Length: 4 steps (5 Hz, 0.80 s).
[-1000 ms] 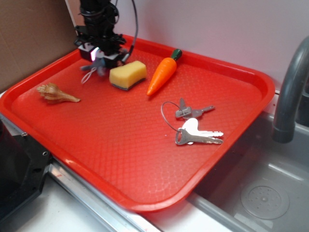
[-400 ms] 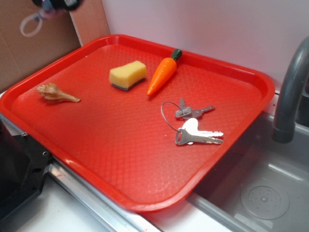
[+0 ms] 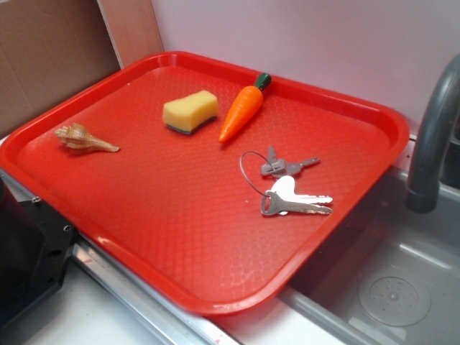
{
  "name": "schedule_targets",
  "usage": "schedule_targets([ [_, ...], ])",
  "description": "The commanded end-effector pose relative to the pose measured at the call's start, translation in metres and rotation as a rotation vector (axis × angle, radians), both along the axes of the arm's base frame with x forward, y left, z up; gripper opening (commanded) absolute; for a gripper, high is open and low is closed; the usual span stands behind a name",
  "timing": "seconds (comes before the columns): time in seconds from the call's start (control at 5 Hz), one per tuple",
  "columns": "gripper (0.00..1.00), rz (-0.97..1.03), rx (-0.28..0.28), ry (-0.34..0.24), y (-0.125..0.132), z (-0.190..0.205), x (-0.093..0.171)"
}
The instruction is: Grab the gray animal.
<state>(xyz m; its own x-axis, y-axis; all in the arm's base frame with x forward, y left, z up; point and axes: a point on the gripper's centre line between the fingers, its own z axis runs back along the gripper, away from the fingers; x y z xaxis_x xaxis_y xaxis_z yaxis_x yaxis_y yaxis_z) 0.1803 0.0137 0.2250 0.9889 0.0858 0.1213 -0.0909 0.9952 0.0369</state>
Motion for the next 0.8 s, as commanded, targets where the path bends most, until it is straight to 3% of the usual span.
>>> schedule_targets([
  [0.0,0.0,-0.013,-0.018,0.014,0.009,-0.003,0.004],
  [0.6,0.0,0.009,0.005,0.024,0.009,-0.017,0.012],
])
